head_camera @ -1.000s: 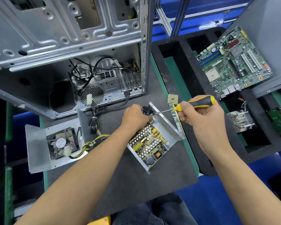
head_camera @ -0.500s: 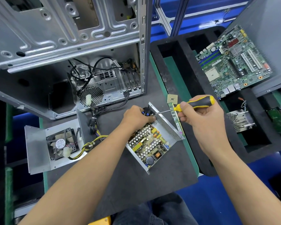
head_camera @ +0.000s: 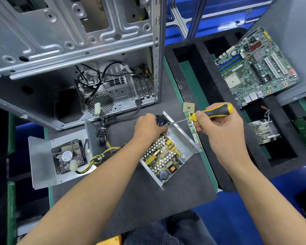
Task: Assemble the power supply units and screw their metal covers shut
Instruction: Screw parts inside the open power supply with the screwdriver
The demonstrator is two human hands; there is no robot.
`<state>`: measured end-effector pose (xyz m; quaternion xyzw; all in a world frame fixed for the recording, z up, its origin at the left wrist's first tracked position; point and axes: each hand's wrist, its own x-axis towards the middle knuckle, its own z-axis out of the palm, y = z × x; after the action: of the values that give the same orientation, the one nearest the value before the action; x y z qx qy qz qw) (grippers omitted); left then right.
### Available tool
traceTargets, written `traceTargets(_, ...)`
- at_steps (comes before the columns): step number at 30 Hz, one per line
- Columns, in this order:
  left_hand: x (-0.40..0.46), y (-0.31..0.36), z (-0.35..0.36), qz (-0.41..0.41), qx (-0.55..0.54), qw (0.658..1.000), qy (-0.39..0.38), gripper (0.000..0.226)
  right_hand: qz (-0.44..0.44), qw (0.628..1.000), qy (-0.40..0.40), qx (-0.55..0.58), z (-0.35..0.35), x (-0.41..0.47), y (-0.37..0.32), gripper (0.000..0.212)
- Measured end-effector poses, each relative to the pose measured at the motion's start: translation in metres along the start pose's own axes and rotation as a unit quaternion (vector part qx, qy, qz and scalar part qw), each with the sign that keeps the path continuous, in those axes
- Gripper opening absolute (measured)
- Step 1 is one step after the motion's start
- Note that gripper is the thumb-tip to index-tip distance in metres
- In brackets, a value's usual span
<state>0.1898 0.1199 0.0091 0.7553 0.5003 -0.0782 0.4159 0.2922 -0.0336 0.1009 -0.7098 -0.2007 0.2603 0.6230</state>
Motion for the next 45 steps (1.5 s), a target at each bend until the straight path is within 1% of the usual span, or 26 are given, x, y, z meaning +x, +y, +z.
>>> traceTargets(7, 0.000, 0.000, 0.001, 0.011, 0.024, 1.000, 0.014, 0.039, -0.058, 0.992, 0.000, -0.112, 0.003, -0.001, 0.003, 0.020)
traceTargets(9, 0.001, -0.001, 0.001, 0.009, 0.017, 1.000, 0.006, 0.038, -0.067, 0.991, -0.004, -0.118, 0.003, -0.002, 0.005, 0.022)
traceTargets(12, 0.002, -0.004, -0.001, -0.001, -0.021, 1.000, -0.011, 0.036, -0.072, 0.991, -0.004, -0.115, 0.003, -0.002, 0.006, 0.022)
traceTargets(17, 0.000, -0.005, -0.005, -0.017, -0.065, 0.997, -0.042, 0.044, -0.078, 0.990, -0.002, -0.117, 0.002, -0.001, 0.005, 0.021)
traceTargets(25, 0.001, -0.003, -0.004, -0.025, -0.061, 0.998, -0.024, 0.037, -0.078, 0.988, -0.010, -0.131, 0.002, 0.000, 0.005, 0.021)
traceTargets(33, 0.001, -0.001, -0.004, -0.025, -0.051, 0.998, -0.009, 0.031, -0.076, 0.979, -0.034, -0.184, 0.005, -0.004, 0.006, 0.020)
traceTargets(45, 0.003, 0.000, -0.003, -0.023, -0.042, 0.999, -0.003, 0.029, -0.107, 0.964, -0.070, -0.231, 0.011, -0.006, 0.012, 0.026)
